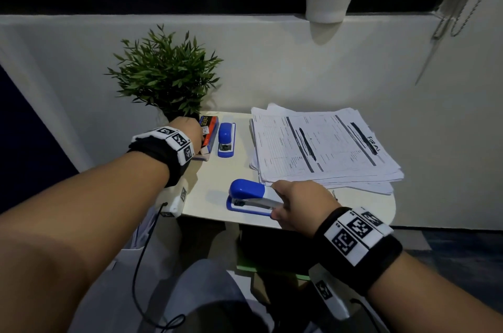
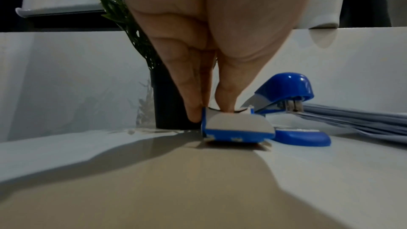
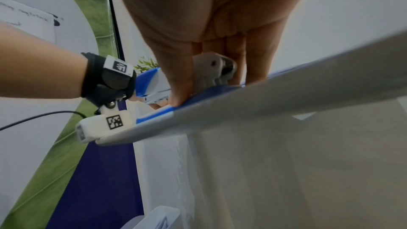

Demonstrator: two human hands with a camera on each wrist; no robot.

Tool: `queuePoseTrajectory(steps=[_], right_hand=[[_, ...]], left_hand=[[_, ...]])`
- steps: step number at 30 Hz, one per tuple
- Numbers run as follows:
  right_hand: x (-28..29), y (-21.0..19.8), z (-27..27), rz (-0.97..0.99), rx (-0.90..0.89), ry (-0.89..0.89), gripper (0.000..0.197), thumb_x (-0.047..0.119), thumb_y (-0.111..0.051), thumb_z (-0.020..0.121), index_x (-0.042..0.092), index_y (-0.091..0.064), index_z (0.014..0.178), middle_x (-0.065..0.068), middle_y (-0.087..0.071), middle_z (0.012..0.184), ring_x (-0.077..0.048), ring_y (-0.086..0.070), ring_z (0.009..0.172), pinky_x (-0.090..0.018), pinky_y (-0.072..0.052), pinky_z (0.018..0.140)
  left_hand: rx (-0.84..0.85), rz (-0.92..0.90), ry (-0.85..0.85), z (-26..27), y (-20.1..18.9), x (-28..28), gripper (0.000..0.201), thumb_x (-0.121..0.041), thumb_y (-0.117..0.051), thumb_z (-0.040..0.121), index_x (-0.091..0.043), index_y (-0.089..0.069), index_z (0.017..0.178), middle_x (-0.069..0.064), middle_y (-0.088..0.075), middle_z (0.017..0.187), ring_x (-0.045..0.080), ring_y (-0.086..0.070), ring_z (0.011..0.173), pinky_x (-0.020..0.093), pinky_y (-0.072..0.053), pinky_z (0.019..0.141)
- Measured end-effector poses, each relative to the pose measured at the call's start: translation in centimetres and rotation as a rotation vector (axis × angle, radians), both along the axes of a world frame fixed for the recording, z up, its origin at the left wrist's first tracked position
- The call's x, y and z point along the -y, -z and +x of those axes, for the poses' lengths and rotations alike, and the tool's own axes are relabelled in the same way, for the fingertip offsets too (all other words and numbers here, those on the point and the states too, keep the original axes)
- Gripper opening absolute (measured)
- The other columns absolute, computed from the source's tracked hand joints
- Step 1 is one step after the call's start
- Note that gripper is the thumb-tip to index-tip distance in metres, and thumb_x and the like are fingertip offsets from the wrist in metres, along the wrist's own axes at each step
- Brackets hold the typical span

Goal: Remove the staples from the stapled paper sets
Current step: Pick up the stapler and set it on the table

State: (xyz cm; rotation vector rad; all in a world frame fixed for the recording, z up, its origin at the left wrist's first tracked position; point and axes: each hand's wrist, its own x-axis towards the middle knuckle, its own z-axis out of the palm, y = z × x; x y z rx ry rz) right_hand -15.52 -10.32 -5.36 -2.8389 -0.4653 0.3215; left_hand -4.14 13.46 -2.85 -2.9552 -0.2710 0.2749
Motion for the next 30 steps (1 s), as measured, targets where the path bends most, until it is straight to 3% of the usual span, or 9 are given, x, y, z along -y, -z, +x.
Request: queuePoseTrajectory(steps=[3,7,12,15,19,22,24,27,30], right_hand=[[0.0,0.0,0.0,-0.012,0.028,-0.019,0.024,0.036,-0.058,0.088,0.025,-0.037,0.086,0.002,-0.051,0.08,-0.024,-0.047,0.079,-0.028,-0.037,0.066],[0.0,0.0,0.1,-0.018,0.054,-0.031,0.024,0.037,-0.057,0.089,0.023,-0.037,0.088,0.002,-0.05,0.082,-0.024,-0.045,0.079,-0.028,-0.033,0.065],[0.1,0.2,0.0,0.007,0.04,-0.043,0.023,0.034,-0.056,0.09,0.022,-0.036,0.088,0.002,-0.05,0.085,-0.023,-0.045,0.081,-0.029,-0.035,0.066],[0.9,0.1,0.1,0.055,-0.026,-0.065,0.027,0.032,-0.059,0.088,0.023,-0.035,0.08,0.002,-0.048,0.079,-0.023,-0.048,0.082,-0.031,-0.042,0.07],[3.9,-0.4,-0.2,0.122,-0.052,-0.023,0.037,0.029,-0.064,0.085,0.026,-0.031,0.067,0.009,-0.043,0.069,-0.019,-0.047,0.077,-0.028,-0.038,0.061],[7.3,-0.2,-0.4,0.078,-0.022,0.089,0.026,0.025,-0.065,0.083,0.025,-0.041,0.074,0.008,-0.049,0.074,-0.018,-0.05,0.081,-0.029,-0.043,0.068],[9.4,0.0,-0.4,0.035,-0.007,0.154,0.031,0.025,-0.066,0.082,0.025,-0.037,0.07,0.009,-0.048,0.071,-0.018,-0.049,0.08,-0.027,-0.04,0.062],[10.9,0.2,-0.6,0.001,0.014,0.183,0.041,0.03,-0.067,0.082,0.027,-0.03,0.065,0.011,-0.043,0.066,-0.016,-0.045,0.076,-0.017,-0.029,0.052],[11.0,0.5,-0.7,-0.017,0.005,0.195,0.04,0.029,-0.066,0.083,0.027,-0.03,0.066,0.009,-0.047,0.07,-0.018,-0.048,0.079,-0.025,-0.036,0.056]], left_hand=[[-0.008,0.038,-0.022,0.5,0.1,0.4,0.03,-0.022,-0.053,0.094,-0.004,-0.059,0.117,0.014,-0.058,0.122,0.028,-0.056,0.112,0.029,-0.043,0.089],[0.018,0.026,-0.025,0.6,0.4,0.6,0.032,-0.024,-0.051,0.096,-0.004,-0.057,0.12,0.014,-0.057,0.124,0.027,-0.054,0.115,0.029,-0.042,0.091],[0.004,-0.054,0.107,-1.0,-0.5,-0.4,0.035,-0.022,-0.052,0.095,-0.02,-0.056,0.129,0.006,-0.054,0.131,0.026,-0.051,0.117,0.025,-0.039,0.093],[0.03,-0.086,0.09,-2.5,-2.3,-0.8,0.037,-0.022,-0.055,0.092,-0.021,-0.056,0.129,0.005,-0.055,0.131,0.023,-0.052,0.117,0.025,-0.04,0.091],[0.132,-0.217,0.114,-5.2,-4.8,1.6,0.024,-0.025,-0.057,0.09,-0.02,-0.067,0.111,0.003,-0.063,0.115,0.02,-0.056,0.104,0.027,-0.043,0.086],[0.077,-0.323,0.256,-6.6,-4.9,5.2,0.018,-0.031,-0.06,0.087,-0.022,-0.071,0.098,-0.005,-0.067,0.103,0.012,-0.057,0.094,0.024,-0.044,0.083],[0.031,-0.363,0.305,-6.2,-4.4,7.7,0.023,-0.034,-0.061,0.086,-0.023,-0.069,0.106,-0.007,-0.065,0.108,0.009,-0.055,0.094,0.021,-0.043,0.085],[-0.005,-0.355,0.241,-4.1,-3.4,10.6,0.046,-0.038,-0.06,0.088,-0.017,-0.055,0.129,-0.001,-0.056,0.129,0.018,-0.052,0.115,0.027,-0.039,0.095],[-0.022,-0.255,0.169,-1.4,-3.1,11.8,0.045,-0.036,-0.052,0.093,-0.009,-0.05,0.13,0.008,-0.053,0.132,0.028,-0.05,0.12,0.033,-0.04,0.097]])
